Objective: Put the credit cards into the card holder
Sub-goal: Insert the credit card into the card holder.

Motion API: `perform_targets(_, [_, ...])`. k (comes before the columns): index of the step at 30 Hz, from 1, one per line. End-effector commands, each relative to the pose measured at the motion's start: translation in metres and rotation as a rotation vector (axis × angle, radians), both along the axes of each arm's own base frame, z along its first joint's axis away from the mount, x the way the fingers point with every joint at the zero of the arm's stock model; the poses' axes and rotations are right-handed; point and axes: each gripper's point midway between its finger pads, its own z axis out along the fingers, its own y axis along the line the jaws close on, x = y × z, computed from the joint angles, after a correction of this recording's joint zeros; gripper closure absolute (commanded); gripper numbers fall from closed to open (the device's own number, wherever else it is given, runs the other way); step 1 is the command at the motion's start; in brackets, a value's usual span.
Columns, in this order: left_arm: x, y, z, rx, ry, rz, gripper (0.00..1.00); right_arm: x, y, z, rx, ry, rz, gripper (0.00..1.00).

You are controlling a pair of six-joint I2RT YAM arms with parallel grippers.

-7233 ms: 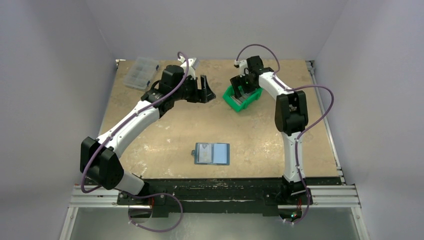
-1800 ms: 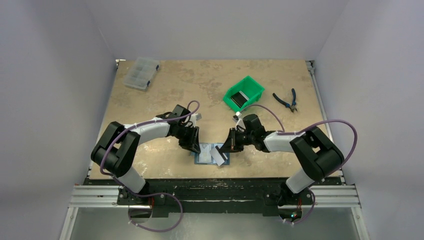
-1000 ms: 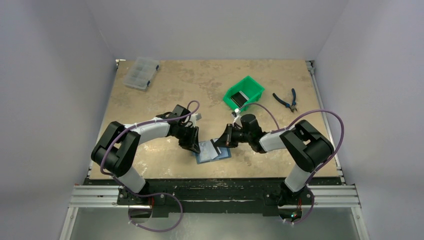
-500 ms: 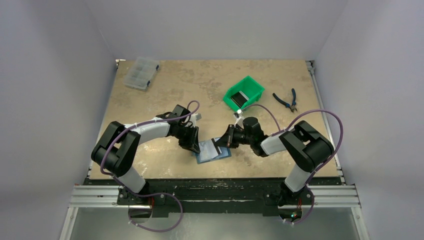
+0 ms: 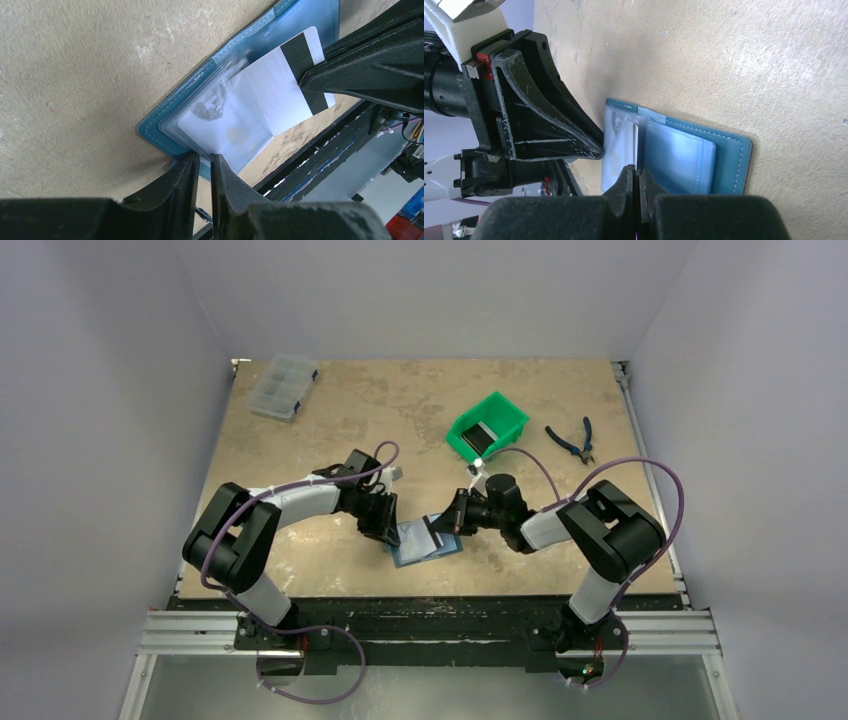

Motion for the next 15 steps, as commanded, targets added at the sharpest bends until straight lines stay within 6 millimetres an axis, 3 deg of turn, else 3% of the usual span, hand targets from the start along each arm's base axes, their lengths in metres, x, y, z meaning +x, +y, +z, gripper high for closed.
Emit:
perform_targets(1, [0.0007, 0.0077, -0.0170, 0.068, -0.025, -0.030, 0.80, 0.0191, 0.0038, 0.0110, -0.022, -0.114, -0.008, 1.00])
perform_targets(15, [0.0003, 0.0091, -0.0190, 0.077, -0.020, -0.028, 0.80, 0.0271, 0.0006, 0.0142, -0.077, -0.193, 0.033, 1.00])
